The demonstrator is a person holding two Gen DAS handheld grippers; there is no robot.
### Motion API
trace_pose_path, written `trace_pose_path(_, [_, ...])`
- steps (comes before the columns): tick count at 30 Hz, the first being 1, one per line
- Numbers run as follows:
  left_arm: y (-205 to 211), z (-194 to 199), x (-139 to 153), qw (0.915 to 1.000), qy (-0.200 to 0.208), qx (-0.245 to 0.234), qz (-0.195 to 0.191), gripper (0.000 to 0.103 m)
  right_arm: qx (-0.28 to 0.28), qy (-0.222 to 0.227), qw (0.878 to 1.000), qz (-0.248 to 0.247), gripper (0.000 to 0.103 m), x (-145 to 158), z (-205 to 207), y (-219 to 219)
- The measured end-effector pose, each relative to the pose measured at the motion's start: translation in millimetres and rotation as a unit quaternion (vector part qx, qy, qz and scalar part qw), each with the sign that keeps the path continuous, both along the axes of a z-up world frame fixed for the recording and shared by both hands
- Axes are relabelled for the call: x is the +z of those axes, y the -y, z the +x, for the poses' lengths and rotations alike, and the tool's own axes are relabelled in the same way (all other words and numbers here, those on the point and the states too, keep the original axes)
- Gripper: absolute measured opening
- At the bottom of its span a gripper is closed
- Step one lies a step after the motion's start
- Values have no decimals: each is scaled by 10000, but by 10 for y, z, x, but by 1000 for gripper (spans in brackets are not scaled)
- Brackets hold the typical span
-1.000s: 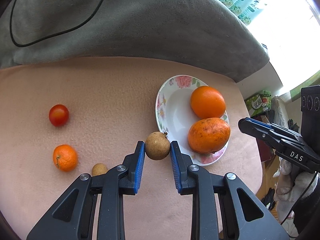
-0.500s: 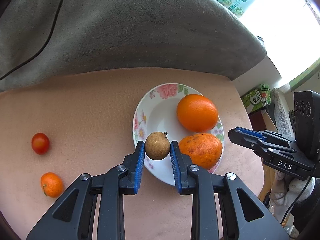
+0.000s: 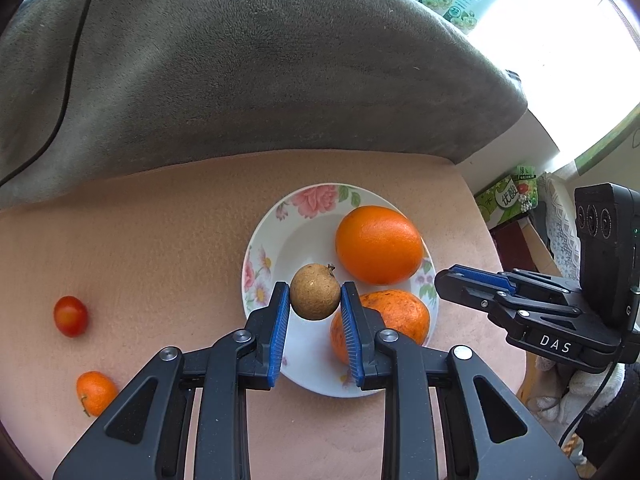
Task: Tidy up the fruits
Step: 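Carry both held fruits over the floral plate and open both grippers, then withdraw both tools from the plate toward the remaining loose fruits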
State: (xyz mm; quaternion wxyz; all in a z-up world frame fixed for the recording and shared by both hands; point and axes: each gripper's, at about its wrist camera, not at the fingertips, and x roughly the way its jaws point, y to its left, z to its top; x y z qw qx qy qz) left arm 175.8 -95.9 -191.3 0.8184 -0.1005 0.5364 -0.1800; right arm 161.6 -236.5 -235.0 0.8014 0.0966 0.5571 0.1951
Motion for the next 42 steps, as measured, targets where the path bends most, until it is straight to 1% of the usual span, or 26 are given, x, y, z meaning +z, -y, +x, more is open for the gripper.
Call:
trace_pose_path(2, [-8, 4, 7, 10000, -2, 8, 4, 25, 0, -2, 10000, -1, 26, 3, 9, -6])
trace_pose_path(4, [-8, 2, 14, 10000, 8, 19, 3, 32, 10, -13, 10000, 9, 29, 7, 13, -16])
trace_pose_path(6, [-11, -2, 19, 10000, 19, 30, -7, 38, -4, 5, 10000, 26, 43, 17, 12, -19])
trace_pose_path(7, [-10, 3, 26, 10000, 25, 29, 3, 40, -7, 18, 10000, 35, 45, 21, 11, -19])
trace_pose_path(9, [-15, -1, 39, 10000, 49, 25, 59, 46, -10, 29, 10000, 20, 49, 29, 9, -21])
trace_pose_path(11, [-20, -1, 52, 9999, 72, 20, 70, 47, 4, 32, 10000, -12, 52, 32, 7, -33])
trace_pose_path(13, [-23, 4, 64, 9999, 91, 20, 98, 53, 13, 48, 10000, -51, 59, 36, 1, -44])
trace_pose_path(14, [-23, 4, 71, 9999, 100, 24, 115, 60, 15, 56, 10000, -62, 63, 36, 0, -48])
trace_pose_path(15, [-22, 6, 74, 9999, 107, 29, 122, 64, 12, 67, 10000, -73, 66, 38, -7, -49])
trace_pose_path(16, [-14, 9, 78, 9998, 107, 41, 133, 65, 11, 73, 9999, -93, 68, 40, -9, -56])
trace_pose_path(18, [-17, 22, 78, 9997, 72, 100, 210, 71, -2, 74, 9999, -155, 74, 34, -19, -65])
trace_pose_path(22, [-36, 38, 69, 9995, 12, 197, 241, 72, 12, 82, 9996, -278, 76, 15, -34, -99])
trace_pose_path(23, [-32, 40, 68, 9995, -3, 212, 255, 72, 6, 82, 9995, -306, 78, 10, -39, -103])
trace_pose_path(27, [-37, 31, 87, 9994, 19, 228, 271, 72, -60, 57, 9996, -281, 82, -17, -54, -90])
trace_pose_path(37, [-37, -41, 134, 9990, 85, 245, 351, 72, -236, 4, 9991, -360, 83, -21, -109, -66])
trace_pose_path(42, [-74, -108, 150, 9987, 115, 293, 395, 72, -369, -60, 9990, -238, 83, -20, -152, -15])
